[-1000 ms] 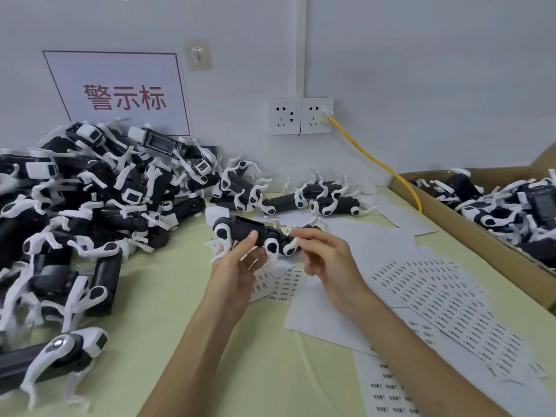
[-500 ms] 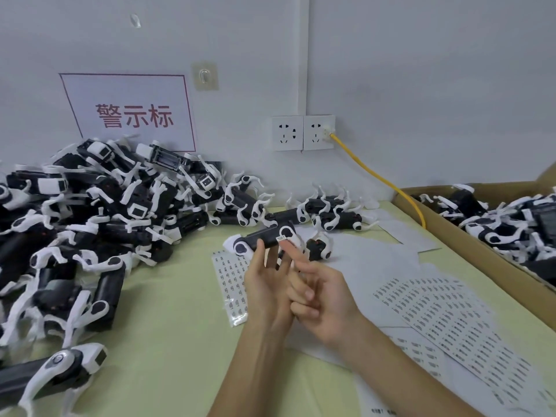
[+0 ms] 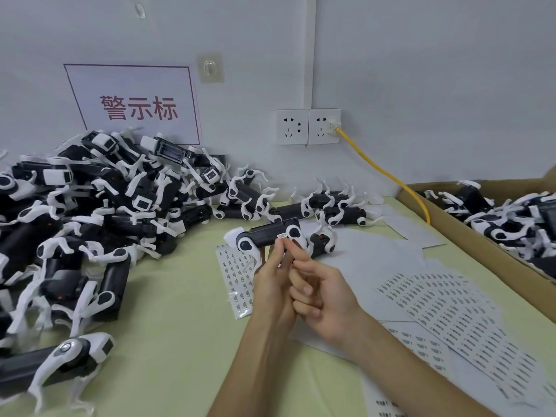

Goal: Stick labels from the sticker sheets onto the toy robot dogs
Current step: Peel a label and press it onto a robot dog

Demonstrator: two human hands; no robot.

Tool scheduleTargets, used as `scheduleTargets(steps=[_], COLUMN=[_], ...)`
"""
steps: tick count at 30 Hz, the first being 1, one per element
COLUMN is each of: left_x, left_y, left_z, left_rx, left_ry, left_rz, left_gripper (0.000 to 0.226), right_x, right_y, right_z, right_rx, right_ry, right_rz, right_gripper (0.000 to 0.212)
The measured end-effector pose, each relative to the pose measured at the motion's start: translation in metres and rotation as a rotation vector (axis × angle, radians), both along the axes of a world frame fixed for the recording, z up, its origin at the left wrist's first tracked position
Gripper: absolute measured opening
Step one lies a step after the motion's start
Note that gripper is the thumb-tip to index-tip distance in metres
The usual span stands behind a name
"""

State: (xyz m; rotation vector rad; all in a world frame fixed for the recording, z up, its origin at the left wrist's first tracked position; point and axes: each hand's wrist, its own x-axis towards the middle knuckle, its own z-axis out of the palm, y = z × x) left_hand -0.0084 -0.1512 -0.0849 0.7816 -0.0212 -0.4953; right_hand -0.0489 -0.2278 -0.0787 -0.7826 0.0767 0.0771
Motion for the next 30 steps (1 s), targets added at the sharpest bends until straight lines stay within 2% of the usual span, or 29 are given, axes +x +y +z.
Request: scheduleTargets(steps=[7,25,30], left_x=[0.0016,0.0041,0.0051], left_y=[0.0012,0.0031,0.0027], left_z=[-0.0016,-0.0007,-0.0025], left_rx=[-0.014,0.010,0.028], left_ry=[-0.008,0.054,0.049], left_rz=[-0.041,0.029,0.008], left_gripper=[0.042,0.049,0.038], right_x=[-0.0012,0.0009,0.0000], right_y=[-0.0006,0.0006,0.0006], right_z=[0.0005,-0.0029,-0.0028], right_rx=[-0.009,-0.027,-0.024], right_ry=[0.002,-0.017,-0.014], right_rz=[0.007,0.028,0.033], right_gripper=[0.046,0.043,0.047])
